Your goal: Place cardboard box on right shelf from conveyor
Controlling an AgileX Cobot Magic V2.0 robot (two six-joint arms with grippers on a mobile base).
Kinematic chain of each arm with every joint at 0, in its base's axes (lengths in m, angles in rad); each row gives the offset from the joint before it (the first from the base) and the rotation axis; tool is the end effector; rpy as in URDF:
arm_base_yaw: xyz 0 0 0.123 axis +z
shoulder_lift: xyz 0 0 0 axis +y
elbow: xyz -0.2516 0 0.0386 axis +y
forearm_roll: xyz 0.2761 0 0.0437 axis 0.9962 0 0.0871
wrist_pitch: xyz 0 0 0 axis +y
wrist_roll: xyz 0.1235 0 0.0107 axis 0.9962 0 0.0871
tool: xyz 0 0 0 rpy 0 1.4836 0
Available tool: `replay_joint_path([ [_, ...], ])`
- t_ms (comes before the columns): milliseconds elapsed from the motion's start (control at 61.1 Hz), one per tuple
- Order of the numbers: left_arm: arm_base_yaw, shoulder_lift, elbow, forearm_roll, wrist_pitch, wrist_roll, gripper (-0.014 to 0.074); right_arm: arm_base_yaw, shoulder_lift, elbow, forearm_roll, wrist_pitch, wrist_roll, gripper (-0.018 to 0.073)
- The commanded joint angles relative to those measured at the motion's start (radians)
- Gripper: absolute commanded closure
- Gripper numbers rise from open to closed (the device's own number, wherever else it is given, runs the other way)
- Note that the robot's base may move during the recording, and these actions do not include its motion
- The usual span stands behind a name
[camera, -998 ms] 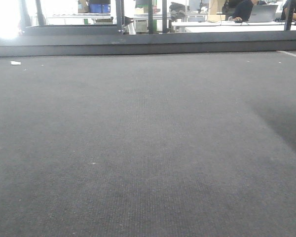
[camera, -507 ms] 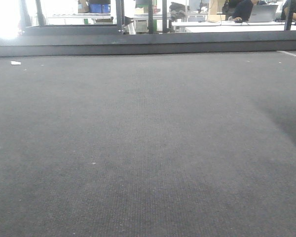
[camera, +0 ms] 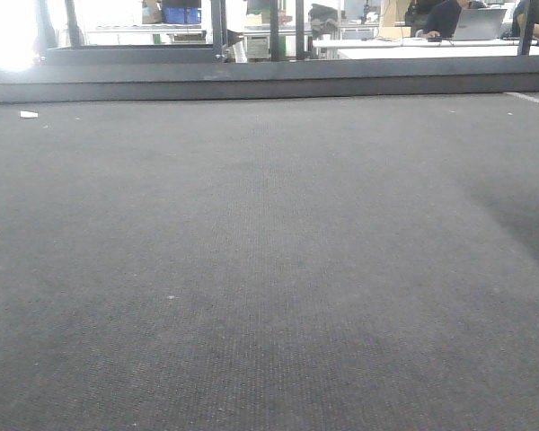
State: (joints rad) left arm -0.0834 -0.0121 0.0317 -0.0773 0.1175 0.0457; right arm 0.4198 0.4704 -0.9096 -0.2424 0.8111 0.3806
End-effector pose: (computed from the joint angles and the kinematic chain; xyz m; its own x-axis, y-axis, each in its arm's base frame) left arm 0.1480 -0.0135 0.1906 -0.0522 -0.0268 -0.9983 0.0907 0.9954 -0.0315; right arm 0.1386 0.0382 0.3958 -0.2902 0.0973 -0.9520 -0.1914 0.9688 0.1574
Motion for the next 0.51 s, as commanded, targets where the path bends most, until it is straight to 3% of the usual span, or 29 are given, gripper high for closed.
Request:
replay_joint_path([
  [0, 0.001, -0.015, 0.008, -0.006, -0.084, 0.000, 0.0713, -0.004, 0.008, -0.029, -0.029, -0.103, -0.011, 0.0419],
  [491, 0.001, -0.015, 0.008, -0.006, -0.084, 0.000, 0.0713, -0.004, 0.008, -0.029, -0.029, -0.103, -0.011, 0.0419],
])
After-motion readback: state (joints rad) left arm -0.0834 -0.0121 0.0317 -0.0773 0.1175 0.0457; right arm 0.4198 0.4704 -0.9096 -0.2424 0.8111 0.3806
